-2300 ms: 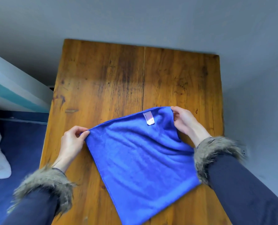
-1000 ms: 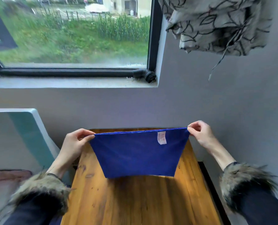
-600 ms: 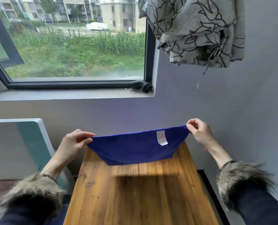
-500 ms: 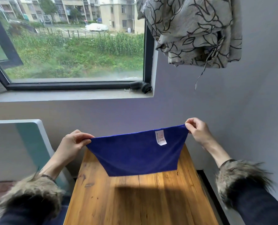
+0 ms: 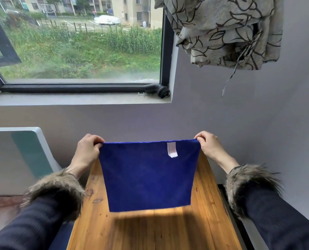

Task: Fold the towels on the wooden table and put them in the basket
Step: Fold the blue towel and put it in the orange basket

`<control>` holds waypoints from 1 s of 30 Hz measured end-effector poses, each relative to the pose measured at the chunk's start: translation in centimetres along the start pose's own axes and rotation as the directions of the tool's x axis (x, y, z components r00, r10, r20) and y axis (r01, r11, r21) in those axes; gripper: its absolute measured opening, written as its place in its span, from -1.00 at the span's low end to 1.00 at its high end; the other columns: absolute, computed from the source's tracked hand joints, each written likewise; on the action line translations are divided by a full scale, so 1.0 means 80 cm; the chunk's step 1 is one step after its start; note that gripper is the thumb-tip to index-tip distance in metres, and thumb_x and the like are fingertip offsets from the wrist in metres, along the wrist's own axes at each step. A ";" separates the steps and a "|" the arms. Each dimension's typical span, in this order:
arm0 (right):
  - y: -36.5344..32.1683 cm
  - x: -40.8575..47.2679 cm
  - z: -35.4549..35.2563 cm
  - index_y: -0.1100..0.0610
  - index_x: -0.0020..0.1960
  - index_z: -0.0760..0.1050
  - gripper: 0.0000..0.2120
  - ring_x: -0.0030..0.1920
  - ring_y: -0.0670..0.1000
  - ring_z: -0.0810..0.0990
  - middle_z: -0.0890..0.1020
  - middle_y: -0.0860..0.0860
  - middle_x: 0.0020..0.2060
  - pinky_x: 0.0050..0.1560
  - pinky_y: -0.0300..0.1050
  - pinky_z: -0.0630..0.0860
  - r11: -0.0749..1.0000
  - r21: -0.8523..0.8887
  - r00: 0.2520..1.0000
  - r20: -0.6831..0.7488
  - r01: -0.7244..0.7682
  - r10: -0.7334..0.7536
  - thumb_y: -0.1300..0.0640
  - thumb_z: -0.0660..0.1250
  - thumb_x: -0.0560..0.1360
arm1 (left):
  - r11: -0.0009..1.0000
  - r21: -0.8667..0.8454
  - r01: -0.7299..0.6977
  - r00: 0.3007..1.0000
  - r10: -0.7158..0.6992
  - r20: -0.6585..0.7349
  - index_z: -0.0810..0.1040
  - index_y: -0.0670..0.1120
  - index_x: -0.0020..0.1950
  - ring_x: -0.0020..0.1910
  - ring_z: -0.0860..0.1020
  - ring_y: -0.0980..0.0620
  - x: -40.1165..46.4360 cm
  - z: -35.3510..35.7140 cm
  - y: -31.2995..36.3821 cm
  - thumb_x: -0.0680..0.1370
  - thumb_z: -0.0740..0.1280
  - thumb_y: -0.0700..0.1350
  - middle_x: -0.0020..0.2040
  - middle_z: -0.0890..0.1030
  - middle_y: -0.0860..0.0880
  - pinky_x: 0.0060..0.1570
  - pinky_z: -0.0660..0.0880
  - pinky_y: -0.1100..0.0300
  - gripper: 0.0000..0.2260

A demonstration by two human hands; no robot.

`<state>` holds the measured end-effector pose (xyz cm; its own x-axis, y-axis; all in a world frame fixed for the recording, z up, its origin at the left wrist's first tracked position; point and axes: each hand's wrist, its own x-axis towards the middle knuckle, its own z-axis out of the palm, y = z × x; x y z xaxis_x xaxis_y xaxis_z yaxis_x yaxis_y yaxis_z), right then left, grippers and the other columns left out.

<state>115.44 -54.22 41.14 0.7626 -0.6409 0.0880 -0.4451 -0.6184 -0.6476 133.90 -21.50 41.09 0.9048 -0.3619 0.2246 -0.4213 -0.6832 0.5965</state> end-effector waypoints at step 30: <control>0.209 -0.200 0.123 0.07 -0.30 0.50 -0.72 -0.11 0.09 0.55 0.58 0.03 -0.27 0.07 0.08 0.49 0.878 -0.070 0.758 0.474 -0.474 0.447 0.34 0.21 0.51 | 0.904 0.164 0.396 0.543 -0.374 0.752 0.59 -0.05 -0.23 -0.28 0.47 0.09 -0.210 0.136 -0.124 0.49 0.36 -0.25 -0.30 0.57 0.01 -0.22 0.41 0.23 -0.87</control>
<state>100.40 -49.86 21.47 0.6018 -0.5468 -0.5821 -0.7851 -0.2709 -0.5571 122.23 -15.53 23.00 0.6018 -0.4179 -0.6806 -0.0328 -0.8644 0.5018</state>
